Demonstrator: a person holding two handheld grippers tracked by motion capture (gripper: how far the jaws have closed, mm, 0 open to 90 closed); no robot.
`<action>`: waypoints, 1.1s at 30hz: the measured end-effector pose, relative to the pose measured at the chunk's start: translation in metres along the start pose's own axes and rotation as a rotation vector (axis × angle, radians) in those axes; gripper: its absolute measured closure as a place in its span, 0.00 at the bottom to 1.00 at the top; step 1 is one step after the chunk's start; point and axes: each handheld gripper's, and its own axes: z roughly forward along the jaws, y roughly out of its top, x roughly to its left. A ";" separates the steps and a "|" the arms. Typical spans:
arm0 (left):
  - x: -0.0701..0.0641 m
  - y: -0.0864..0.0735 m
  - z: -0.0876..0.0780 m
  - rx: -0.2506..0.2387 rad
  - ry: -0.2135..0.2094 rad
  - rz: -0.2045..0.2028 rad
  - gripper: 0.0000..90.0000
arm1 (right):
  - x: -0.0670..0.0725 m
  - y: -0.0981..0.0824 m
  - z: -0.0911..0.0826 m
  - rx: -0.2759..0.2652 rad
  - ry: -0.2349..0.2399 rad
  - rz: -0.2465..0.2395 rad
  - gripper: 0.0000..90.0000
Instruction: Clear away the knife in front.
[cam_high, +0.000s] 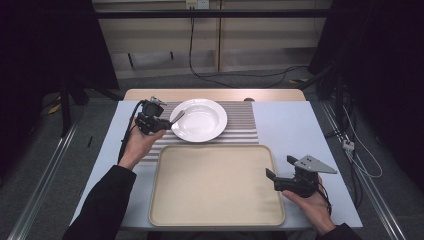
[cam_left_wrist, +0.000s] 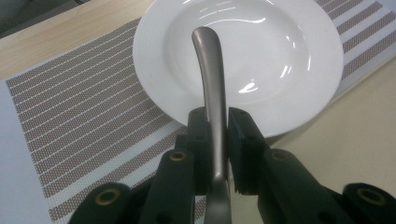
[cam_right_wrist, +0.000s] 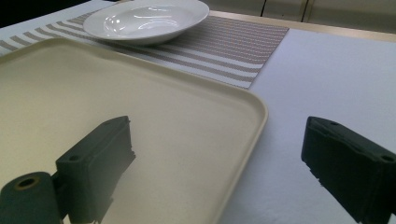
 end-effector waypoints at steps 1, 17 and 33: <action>-0.001 -0.001 -0.001 -0.002 -0.004 -0.001 0.89 | 0.000 0.000 0.000 0.000 0.000 0.000 0.10; -0.026 -0.013 -0.009 0.000 -0.036 0.026 0.89 | 0.001 0.000 0.000 -0.001 0.002 0.001 0.10; -0.051 -0.025 -0.012 -0.016 -0.086 0.015 0.89 | 0.002 0.000 -0.001 0.004 -0.003 -0.002 0.10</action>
